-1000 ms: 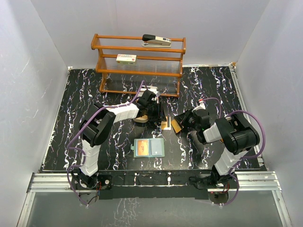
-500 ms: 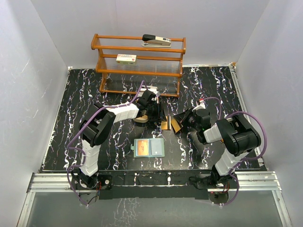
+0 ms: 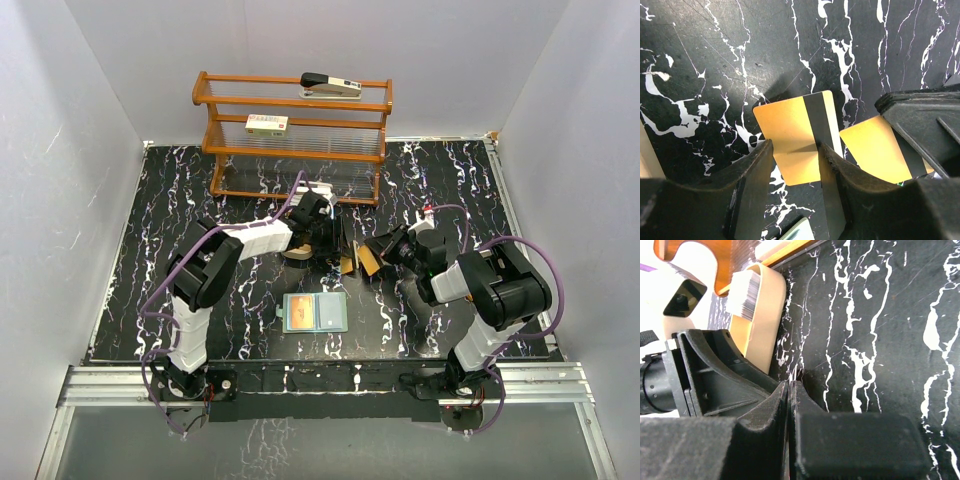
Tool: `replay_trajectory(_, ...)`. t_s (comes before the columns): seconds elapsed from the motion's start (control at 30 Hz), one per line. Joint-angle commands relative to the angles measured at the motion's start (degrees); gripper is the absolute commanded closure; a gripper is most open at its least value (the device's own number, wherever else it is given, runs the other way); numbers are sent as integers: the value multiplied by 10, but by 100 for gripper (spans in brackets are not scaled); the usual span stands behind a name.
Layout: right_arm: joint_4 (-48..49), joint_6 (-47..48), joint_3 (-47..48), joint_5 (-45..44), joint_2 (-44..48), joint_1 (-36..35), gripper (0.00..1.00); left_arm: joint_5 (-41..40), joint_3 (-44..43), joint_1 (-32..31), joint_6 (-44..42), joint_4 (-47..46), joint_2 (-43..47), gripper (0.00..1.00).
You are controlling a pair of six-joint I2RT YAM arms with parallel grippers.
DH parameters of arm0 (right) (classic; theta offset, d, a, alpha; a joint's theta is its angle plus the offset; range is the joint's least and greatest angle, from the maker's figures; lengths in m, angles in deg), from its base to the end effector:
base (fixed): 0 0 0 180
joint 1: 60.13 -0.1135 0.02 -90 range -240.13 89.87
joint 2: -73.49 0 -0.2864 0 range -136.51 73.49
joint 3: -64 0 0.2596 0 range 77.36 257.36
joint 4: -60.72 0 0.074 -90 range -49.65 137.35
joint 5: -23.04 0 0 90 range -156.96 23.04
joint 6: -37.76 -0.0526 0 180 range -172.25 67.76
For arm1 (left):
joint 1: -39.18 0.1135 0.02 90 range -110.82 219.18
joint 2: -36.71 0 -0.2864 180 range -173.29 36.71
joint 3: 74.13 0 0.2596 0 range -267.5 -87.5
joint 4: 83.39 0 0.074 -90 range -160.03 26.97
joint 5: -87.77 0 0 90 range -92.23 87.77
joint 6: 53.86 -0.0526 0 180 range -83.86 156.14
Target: Put the credit cards into the card holder
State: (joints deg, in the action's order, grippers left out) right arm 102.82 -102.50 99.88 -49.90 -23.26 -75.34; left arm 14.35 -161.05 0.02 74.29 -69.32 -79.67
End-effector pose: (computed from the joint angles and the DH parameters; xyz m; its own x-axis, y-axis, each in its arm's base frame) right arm 0.2832 0.0930 0.1312 -0.5975 0.5994 -0.5327 -0.0929 0.6081 0.7884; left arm 0.3499 -0.3043 0.1567 -0.8929 -0.0363 -0.4487 0.2722 0.7503 -0.6024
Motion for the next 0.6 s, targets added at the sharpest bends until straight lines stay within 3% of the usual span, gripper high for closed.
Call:
replay_trajectory(0.0, 55, -24, -16, 40, 1, -4, 100, -2, 42, -6, -6, 52, 0, 58)
replay_trajectory(0.57, 151, -77, -20, 77, -87, -4, 100, 36, 99, -6, 17, -27, 38, 55)
